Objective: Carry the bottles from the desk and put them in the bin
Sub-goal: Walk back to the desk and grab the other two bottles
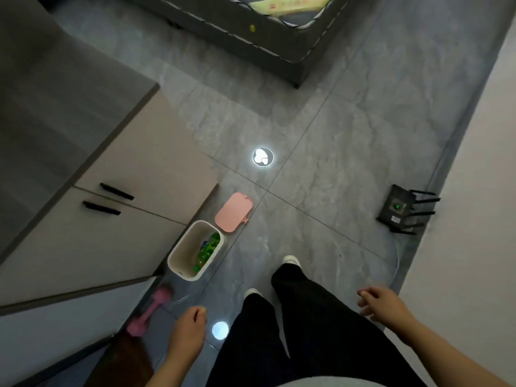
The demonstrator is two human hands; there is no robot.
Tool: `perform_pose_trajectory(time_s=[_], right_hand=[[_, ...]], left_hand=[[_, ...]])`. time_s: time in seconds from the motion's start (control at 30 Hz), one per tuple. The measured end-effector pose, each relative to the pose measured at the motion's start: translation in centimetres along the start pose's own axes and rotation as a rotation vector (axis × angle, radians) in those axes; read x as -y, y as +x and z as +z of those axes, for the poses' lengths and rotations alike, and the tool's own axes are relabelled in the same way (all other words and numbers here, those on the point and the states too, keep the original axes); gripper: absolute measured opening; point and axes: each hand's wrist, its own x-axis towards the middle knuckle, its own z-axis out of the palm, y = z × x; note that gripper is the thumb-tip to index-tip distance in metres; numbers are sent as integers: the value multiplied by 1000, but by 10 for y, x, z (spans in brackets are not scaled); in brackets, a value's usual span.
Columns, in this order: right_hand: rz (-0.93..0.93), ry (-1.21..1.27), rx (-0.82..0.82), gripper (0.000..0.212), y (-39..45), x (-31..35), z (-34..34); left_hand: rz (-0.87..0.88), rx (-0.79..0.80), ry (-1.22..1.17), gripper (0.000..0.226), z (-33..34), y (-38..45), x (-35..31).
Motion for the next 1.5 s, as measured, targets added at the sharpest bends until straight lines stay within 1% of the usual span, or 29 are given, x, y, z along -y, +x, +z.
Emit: perform_pose_trajectory(time_s=[0.1,0.23,0.37,0.47,0.6,0.7,0.77,0.93,1.03,1.1,1.17,1.23,1.33,1.43,1.5], right_hand=[[37,129,-16,24,0,-17,-18],[53,209,-28,20,14,-21,-52],[12,237,-47,18,33,-10,-92],[1,271,-64,18,42,4,-117],[0,354,-90,22,56,21,-142],[33,408,-116,25,65,29,-157],[64,452,-142,24,72,32,-166],[155,547,-176,22,79,39,-176],[221,623,-213,23,84,37,-181],[265,660,-234,20,84,36,-186],[298,693,-255,21,87,35,-193],[336,738,-264,22,93,35,-202],[373,750,-280,23,113,40,-225],[357,729,-286,21,141,53,-264],[334,724,-311,24,158,66,-296]], left_hand=[[26,7,47,31,3,-1,-22],[40,24,102,33,13,1,-61],[72,2,143,26,25,10,-102],[100,21,171,22,29,19,-127],[78,39,164,20,29,37,-156],[77,47,172,18,26,57,-185],[114,64,225,18,25,71,-211],[216,104,287,37,22,108,-290],[286,139,323,38,23,129,-347],[337,156,351,33,26,143,-385],[371,181,344,30,32,151,-423],[392,191,323,32,39,163,-455],[395,203,317,29,56,178,-502],[392,200,302,32,74,188,-540],[378,183,311,30,84,193,-556]])
